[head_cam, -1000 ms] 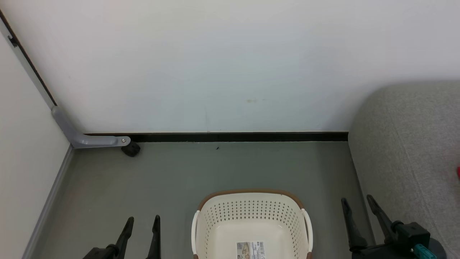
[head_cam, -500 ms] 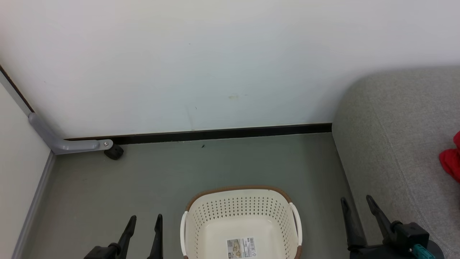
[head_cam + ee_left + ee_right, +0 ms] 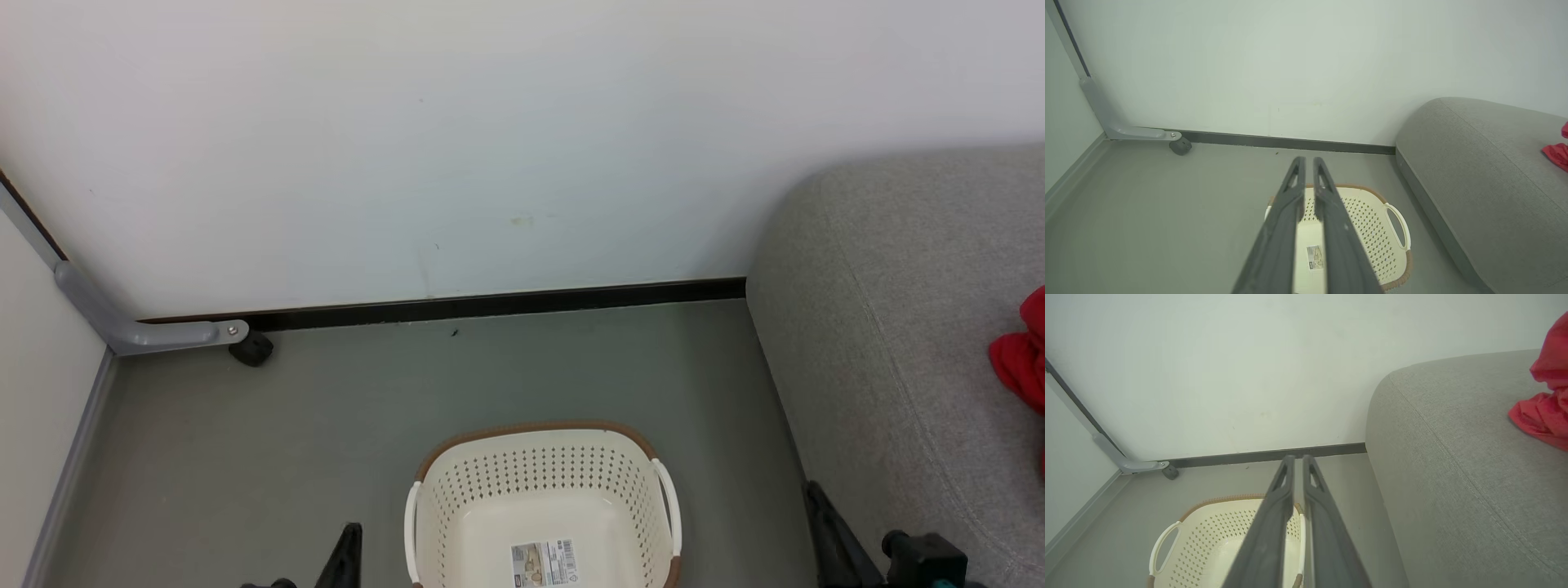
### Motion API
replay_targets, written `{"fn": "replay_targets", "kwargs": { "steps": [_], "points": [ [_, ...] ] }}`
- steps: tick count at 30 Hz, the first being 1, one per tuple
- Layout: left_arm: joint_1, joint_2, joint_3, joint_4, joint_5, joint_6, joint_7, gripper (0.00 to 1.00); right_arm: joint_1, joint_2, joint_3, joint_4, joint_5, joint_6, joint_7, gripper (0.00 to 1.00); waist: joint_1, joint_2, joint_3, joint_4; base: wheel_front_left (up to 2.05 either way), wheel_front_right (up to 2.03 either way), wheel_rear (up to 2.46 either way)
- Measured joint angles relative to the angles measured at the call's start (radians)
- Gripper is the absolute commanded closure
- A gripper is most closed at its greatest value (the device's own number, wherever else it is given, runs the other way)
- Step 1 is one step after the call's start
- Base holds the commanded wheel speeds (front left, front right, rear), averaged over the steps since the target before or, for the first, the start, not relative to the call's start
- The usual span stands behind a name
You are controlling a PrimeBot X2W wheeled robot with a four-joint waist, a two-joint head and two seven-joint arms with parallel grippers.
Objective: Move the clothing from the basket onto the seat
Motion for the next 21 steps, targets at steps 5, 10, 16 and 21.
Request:
{"fn": "replay_targets", "kwargs": {
  "steps": [5,10,16,21],
  "points": [
    [0.018,-0.011,0.003,0.022,-0.008,-0.002,0.008,1.00,0.023,0.002,-0.003,0.028,0.014,0.000,0.008,1.00,0.0000,0.0000,0.001,0.001,0.00,0.00,0.00],
    [0.017,-0.018,0.029,0.023,-0.063,-0.011,0.028,1.00,0.021,0.002,-0.016,0.027,0.074,0.002,0.019,1.00,0.0000,0.0000,0.002,0.003,0.00,0.00,0.00],
    [0.015,-0.028,0.055,0.023,-0.116,-0.019,0.048,1.00,0.016,0.003,-0.030,0.025,0.155,0.006,0.044,1.00,0.0000,0.0000,0.003,0.004,0.00,0.00,0.00],
    [0.011,-0.036,0.081,0.023,-0.167,-0.028,0.065,1.00,0.013,0.003,-0.044,0.022,0.234,0.007,0.062,1.00,0.0000,0.0000,0.004,0.006,0.00,0.00,0.00]
  ]
}}
